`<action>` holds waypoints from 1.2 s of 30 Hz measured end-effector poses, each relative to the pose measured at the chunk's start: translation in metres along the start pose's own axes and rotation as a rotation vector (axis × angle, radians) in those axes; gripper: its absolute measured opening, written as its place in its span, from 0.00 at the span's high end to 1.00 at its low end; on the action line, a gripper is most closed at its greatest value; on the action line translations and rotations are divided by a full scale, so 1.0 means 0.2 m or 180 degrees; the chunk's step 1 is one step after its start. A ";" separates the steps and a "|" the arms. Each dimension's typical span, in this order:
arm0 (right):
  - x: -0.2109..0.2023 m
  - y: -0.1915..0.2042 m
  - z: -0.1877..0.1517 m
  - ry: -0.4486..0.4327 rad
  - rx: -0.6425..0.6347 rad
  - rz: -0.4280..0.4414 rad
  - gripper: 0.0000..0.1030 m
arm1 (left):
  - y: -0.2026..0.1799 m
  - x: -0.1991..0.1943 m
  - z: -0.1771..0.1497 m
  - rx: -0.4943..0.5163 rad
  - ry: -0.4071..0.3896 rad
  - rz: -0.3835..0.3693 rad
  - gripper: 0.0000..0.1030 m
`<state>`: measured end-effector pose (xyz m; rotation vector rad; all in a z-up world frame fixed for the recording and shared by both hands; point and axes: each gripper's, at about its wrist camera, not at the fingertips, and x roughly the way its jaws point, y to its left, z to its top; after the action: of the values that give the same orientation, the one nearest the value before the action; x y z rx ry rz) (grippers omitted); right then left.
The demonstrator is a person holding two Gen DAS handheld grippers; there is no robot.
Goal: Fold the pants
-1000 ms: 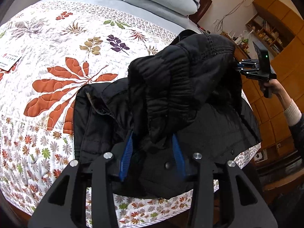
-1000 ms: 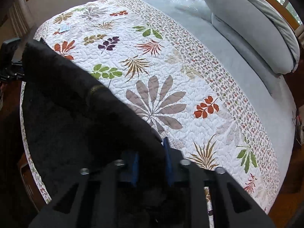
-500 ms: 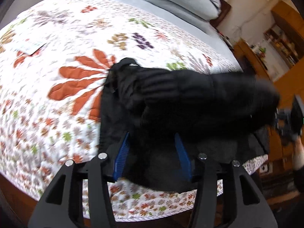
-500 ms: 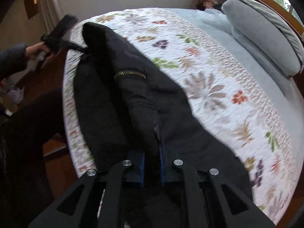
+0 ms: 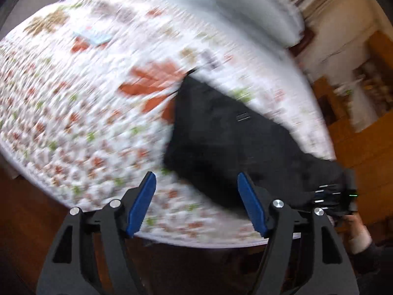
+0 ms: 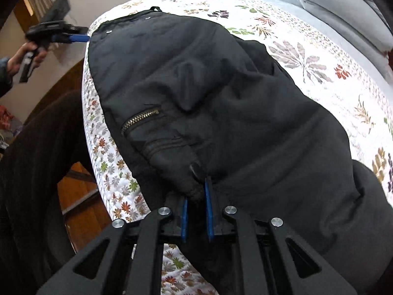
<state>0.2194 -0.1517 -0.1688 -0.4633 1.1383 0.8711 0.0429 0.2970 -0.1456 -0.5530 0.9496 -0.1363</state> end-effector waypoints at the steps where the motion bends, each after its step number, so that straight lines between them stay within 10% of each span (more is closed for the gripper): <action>1: 0.00 0.00 0.00 -0.0001 0.0001 -0.0005 0.88 | -0.07 -0.03 0.00 0.0101 -0.0107 -0.0107 0.32; 6: 0.01 0.00 0.00 0.0005 -0.0028 -0.0033 0.88 | -0.41 0.08 0.05 0.0553 -0.0164 -0.0274 0.16; 11: -0.01 0.00 -0.04 -0.0085 0.0149 -0.0008 0.81 | -0.45 0.49 0.05 0.0550 0.0301 0.0125 0.16; 16: -0.26 -0.05 -0.20 -0.0444 0.0615 0.0138 0.34 | -0.42 0.62 0.03 0.0515 0.0320 0.0338 0.12; 25: -0.71 -0.62 -1.16 -0.1689 0.3654 0.0549 0.38 | -0.46 0.67 -0.01 0.0818 0.0355 0.0590 0.09; 36: -0.62 -0.82 -1.59 -0.2184 0.4718 0.0305 0.45 | -0.47 0.69 0.00 0.0775 0.0397 0.0667 0.09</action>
<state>0.1440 -0.5222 -0.1914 1.0411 0.8659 0.0524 0.1353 0.1688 -0.1990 -0.2205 1.0885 -0.0969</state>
